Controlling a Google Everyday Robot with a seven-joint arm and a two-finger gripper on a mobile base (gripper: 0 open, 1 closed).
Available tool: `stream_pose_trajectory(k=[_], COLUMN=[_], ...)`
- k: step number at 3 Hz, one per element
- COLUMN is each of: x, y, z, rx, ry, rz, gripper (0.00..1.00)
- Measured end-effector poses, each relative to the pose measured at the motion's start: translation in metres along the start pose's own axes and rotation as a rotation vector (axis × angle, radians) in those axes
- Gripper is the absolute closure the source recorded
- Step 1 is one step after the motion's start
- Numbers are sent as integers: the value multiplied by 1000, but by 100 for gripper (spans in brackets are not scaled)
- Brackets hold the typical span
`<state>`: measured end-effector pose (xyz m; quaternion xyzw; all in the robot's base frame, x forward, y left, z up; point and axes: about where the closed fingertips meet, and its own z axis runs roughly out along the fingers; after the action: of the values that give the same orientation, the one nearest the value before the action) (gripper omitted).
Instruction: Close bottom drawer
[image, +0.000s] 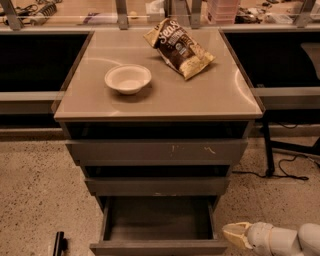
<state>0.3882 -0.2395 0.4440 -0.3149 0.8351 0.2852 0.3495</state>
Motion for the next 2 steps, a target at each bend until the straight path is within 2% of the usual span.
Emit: stream_pose_trajectory(k=[1,2], x=[32,32], y=[-39,-39], z=[25,26], rx=[1,0], ry=[0,0], rz=[53,53], gripper=[100,100])
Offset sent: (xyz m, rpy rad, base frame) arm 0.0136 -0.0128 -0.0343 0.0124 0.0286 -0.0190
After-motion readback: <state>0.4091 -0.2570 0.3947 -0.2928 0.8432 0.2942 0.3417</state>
